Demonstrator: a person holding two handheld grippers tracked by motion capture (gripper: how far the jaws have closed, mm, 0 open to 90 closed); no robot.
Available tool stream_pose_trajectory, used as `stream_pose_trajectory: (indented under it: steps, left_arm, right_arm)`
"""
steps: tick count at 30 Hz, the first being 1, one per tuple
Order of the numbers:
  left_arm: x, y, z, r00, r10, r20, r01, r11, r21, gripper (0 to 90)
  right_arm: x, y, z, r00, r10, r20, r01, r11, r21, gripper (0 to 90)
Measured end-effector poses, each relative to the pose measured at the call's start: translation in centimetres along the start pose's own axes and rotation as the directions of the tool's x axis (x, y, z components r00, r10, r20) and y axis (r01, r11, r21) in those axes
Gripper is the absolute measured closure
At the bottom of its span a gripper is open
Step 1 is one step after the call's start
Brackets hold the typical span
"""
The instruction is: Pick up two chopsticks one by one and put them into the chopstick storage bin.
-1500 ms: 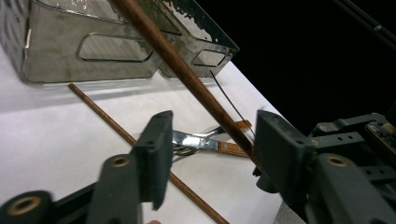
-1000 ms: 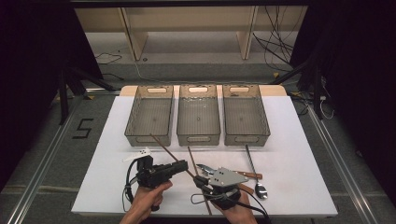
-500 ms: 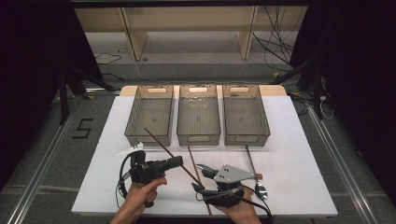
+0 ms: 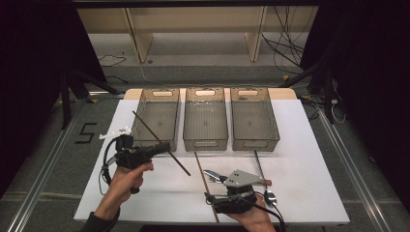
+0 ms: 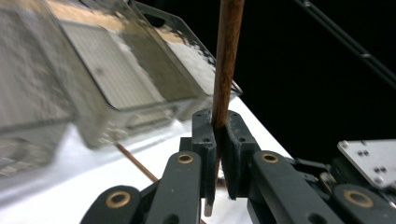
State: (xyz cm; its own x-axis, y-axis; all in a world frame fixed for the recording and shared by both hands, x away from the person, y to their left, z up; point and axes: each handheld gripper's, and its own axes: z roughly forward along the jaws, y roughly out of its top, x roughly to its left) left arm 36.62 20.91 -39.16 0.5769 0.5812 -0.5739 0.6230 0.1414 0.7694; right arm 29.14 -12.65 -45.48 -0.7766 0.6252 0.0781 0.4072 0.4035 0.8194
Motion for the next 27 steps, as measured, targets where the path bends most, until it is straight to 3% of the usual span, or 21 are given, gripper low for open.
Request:
stream_pose_trajectory:
  steps: [11,13,18,27]
  left_arm:
    - [1.5,4.8,-1.0,0.997,0.008,-0.077,-0.006,0.9997,0.025,84.3]
    - [1.7,5.9,-1.1,0.9944,0.026,-0.102,-0.023,0.9993,0.029,84.2]
    - [2.2,7.3,-1.1,0.9915,0.028,-0.127,-0.024,0.9992,0.03,84.3]
    - [3.8,10.0,0.0,0.982,0.009,-0.188,-0.001,0.9991,0.043,84.2]
  right_arm:
    - [-0.2,-0.1,0.0,1.0,0.008,-0.004,-0.008,1.0,0.014,29.2]
    - [-0.3,-0.2,0.0,1.0,0.007,-0.002,-0.007,1.0,0.013,28.5]
    - [-0.3,-0.2,0.0,0.9999,0.01,-0.007,-0.01,1.0,0.026,26.3]
    - [-0.3,-0.3,0.0,0.9999,0.011,-0.012,-0.011,1.0,0.028,25.5]
